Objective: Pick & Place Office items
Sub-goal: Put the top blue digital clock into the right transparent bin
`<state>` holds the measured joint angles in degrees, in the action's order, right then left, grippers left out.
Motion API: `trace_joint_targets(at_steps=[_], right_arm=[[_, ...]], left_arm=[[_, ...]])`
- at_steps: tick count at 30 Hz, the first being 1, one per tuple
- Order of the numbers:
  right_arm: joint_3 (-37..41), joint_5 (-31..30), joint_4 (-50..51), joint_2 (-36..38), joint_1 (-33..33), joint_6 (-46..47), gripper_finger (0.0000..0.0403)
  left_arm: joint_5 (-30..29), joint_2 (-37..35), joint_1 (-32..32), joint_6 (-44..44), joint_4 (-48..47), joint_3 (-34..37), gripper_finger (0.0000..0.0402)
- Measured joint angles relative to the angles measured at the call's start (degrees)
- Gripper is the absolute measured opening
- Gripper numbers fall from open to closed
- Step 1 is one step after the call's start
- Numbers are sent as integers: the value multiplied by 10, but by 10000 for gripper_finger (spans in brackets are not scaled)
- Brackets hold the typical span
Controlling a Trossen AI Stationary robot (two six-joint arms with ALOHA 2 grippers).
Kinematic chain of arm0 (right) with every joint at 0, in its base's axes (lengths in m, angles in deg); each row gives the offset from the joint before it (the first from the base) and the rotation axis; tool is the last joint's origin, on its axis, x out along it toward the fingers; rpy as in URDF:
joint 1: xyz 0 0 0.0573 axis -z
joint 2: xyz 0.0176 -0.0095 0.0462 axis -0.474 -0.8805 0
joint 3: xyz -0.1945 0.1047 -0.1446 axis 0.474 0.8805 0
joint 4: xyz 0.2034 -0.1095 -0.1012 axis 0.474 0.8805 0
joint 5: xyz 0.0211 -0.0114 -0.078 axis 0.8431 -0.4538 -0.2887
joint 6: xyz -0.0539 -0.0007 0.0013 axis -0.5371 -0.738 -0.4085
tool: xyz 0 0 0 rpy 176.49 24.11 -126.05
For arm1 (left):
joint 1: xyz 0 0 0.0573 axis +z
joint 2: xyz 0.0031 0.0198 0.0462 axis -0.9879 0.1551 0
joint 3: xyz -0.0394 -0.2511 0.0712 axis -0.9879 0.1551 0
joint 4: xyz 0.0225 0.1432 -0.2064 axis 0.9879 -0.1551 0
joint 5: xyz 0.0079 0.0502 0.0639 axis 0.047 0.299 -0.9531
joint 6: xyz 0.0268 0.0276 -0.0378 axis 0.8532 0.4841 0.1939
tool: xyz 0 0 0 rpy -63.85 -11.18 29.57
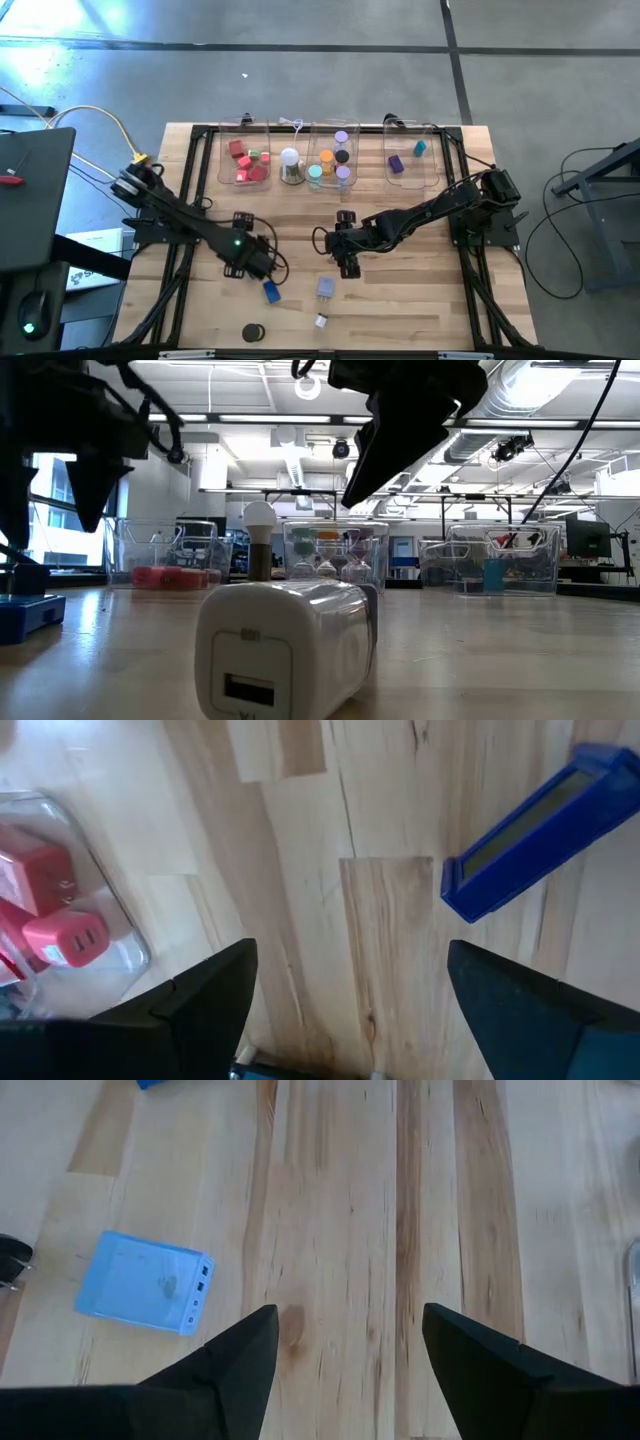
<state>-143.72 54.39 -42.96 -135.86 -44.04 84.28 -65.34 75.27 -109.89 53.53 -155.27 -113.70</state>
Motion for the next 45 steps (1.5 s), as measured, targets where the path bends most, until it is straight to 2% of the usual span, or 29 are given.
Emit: trace_joint_targets(at_steps=[13, 18, 24, 45], right_arm=[[0, 0, -12, 0, 0, -3, 238], [0, 0, -23, 0, 2, -13, 238], [0, 0, -29, 0, 2, -17, 238], [0, 0, -29, 0, 1, -15, 238]], left_arm=[[7, 19, -53, -12, 16, 0, 309], [1, 19, -69, 35, 53, 0, 309], [-1, 19, -69, 99, 97, 0, 309], [7, 64, -68, 154, 129, 1, 309]])
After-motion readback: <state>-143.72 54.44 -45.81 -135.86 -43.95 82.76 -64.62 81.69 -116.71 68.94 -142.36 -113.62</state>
